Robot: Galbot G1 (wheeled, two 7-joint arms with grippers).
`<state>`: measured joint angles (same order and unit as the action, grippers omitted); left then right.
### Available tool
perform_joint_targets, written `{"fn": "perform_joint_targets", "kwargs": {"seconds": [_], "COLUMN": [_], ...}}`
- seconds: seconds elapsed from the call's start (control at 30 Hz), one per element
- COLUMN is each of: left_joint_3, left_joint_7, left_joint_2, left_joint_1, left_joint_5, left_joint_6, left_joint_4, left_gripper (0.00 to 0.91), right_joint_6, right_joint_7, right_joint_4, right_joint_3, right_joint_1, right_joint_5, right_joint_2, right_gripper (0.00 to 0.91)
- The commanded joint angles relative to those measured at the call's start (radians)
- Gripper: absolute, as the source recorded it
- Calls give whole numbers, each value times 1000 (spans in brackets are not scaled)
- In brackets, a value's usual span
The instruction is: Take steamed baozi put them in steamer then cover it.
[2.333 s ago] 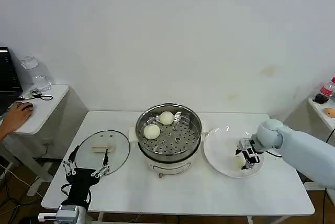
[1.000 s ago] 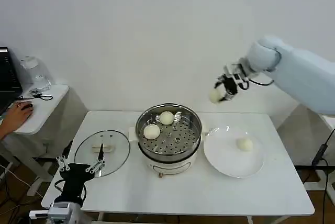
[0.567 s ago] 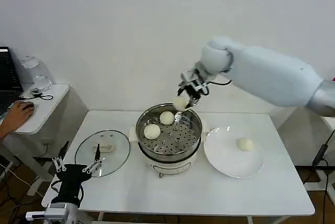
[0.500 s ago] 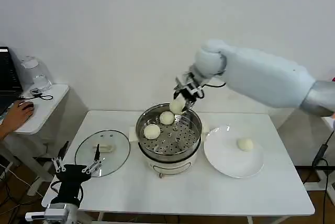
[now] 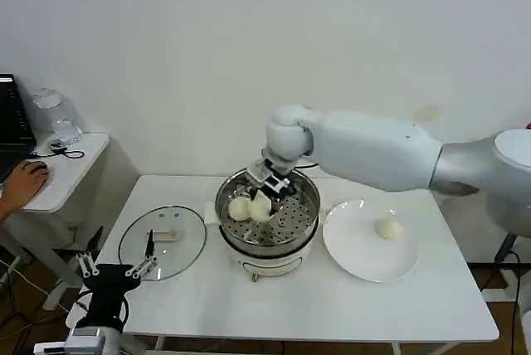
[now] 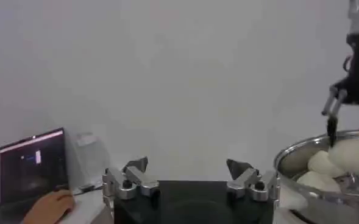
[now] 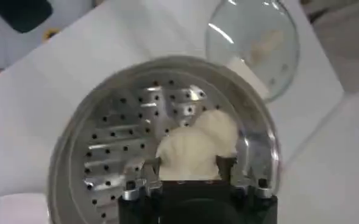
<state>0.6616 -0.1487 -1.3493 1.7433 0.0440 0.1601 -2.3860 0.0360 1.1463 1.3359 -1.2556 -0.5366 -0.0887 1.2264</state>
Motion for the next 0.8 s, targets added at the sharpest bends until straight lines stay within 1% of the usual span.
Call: {"fn": "perform_joint_targets", "kwargs": {"seconds": [0.03,0.43,0.47,0.5,0.53,0.63,0.8], "left_joint_3": [-3,-3,-3,-4,-5,-8,-9], "left_joint_7": [0,0,0,0,0,1,2], "left_joint_2": [-3,2,2,2,1,1,5], "left_joint_1": [-5,-12,-12,-13,-13,-15,-19], "left_joint_5": [1,-2,-2,-2,-2,0,-1], "left_joint_6": [-1,-1,0,0,0,0,2], "left_joint_4": [4,9,9,8,8,7,5], "left_gripper": [907,907,907,907,907,907,907], "right_joint_6": [-78,-104,-106,-112,-115,-116,-113], "right_joint_7": [33,42,42,35,31,6,3], "right_joint_4": [13,11,10,8,5,1,15], "right_joint_3": [-20,-27,-27,-26,-26,-22,-22], "right_joint_1": [29,43,42,42,42,36,4], "right_joint_5": [25,34,35,36,36,29,17], "right_joint_2": [24,23,22,22,22,17,-12], "right_gripper": [645,645,655,705,907,907,907]}}
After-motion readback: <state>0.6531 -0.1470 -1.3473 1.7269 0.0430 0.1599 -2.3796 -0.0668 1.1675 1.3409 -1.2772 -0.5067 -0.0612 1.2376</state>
